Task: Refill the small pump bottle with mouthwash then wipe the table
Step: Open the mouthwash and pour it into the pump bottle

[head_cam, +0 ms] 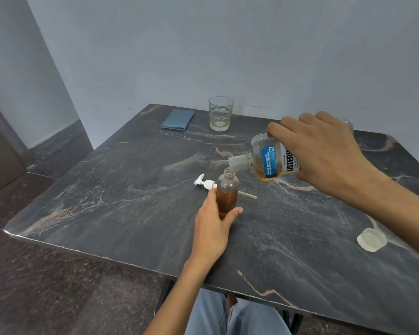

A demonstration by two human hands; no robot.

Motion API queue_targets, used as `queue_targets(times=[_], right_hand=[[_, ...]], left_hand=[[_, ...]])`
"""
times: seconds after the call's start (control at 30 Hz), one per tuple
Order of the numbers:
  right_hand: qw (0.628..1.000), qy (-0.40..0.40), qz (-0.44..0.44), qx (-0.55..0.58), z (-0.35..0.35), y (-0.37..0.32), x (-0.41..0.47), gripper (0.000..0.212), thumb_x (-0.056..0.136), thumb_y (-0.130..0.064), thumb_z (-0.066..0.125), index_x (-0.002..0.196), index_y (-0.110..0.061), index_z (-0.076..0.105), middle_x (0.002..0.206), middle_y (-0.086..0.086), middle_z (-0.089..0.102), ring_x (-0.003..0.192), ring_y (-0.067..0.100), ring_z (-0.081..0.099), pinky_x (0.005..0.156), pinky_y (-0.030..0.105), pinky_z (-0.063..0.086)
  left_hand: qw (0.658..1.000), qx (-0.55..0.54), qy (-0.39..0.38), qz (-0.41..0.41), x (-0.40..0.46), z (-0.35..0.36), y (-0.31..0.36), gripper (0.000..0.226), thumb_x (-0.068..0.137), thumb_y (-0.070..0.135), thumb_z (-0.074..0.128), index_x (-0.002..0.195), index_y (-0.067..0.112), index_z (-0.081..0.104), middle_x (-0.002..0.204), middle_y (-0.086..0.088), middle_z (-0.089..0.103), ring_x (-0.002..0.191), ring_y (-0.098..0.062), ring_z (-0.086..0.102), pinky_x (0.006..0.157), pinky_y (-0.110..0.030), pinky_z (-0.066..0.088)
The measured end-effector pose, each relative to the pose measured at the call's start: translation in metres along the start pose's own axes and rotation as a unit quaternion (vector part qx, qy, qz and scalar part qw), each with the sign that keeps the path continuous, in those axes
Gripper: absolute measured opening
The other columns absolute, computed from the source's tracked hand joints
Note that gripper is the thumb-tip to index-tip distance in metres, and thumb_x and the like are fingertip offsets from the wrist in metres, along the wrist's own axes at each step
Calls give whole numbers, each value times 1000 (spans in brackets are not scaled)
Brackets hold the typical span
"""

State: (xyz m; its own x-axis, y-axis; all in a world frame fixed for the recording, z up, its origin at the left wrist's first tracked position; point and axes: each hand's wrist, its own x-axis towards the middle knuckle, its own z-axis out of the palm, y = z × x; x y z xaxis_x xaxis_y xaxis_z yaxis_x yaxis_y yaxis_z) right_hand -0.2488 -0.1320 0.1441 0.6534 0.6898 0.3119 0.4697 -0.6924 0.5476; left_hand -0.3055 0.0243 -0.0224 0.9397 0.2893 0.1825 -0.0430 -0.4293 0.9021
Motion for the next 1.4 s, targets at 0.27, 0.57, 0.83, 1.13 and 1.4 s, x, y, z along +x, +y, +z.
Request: queue_targets(times=[0.27, 0.57, 0.83, 1.13, 1.4], right_hand=[[1000, 11, 2, -7, 2, 0, 1, 71, 54, -9, 83, 111, -20, 43, 92, 4, 58, 75, 24, 49, 65, 29, 23], [1000, 7, 1, -4, 0, 0, 1, 71, 56, -10, 83, 114, -20, 43, 96, 4, 59, 78, 23, 50, 67, 28, 23], [1000, 2, -1, -9, 1, -1, 1, 70, 60, -13, 82, 115, -21, 39, 100, 3, 59, 80, 23, 50, 68, 28, 23], [1000, 11, 7, -6, -1, -1, 1, 69, 55, -11, 84, 113, -19, 46, 95, 5, 60, 76, 24, 51, 66, 29, 23], [1000, 7, 7, -6, -2, -2, 1, 69, 57, -11, 83, 113, -20, 45, 96, 5, 60, 77, 23, 49, 66, 29, 23]], left_hand=[[1000, -4, 0, 1, 0, 0, -1, 45, 83, 35, 67, 121, 27, 45, 112, 8, 59, 101, -10, 56, 90, -33, 47], [1000, -1, -4, 1, 1, 1, -2, 43, 83, 36, 67, 118, 31, 43, 113, 9, 58, 101, -9, 55, 89, -30, 46], [1000, -4, -4, 0, 1, 0, -1, 47, 83, 35, 67, 123, 27, 44, 115, 8, 57, 103, -10, 55, 92, -31, 47], [1000, 1, 2, 3, 0, 0, -2, 38, 83, 36, 67, 111, 33, 43, 107, 9, 58, 96, -9, 55, 84, -27, 45], [1000, 7, 1, 2, 1, 1, -3, 40, 83, 37, 67, 114, 28, 44, 108, 8, 59, 98, -11, 55, 85, -30, 46]])
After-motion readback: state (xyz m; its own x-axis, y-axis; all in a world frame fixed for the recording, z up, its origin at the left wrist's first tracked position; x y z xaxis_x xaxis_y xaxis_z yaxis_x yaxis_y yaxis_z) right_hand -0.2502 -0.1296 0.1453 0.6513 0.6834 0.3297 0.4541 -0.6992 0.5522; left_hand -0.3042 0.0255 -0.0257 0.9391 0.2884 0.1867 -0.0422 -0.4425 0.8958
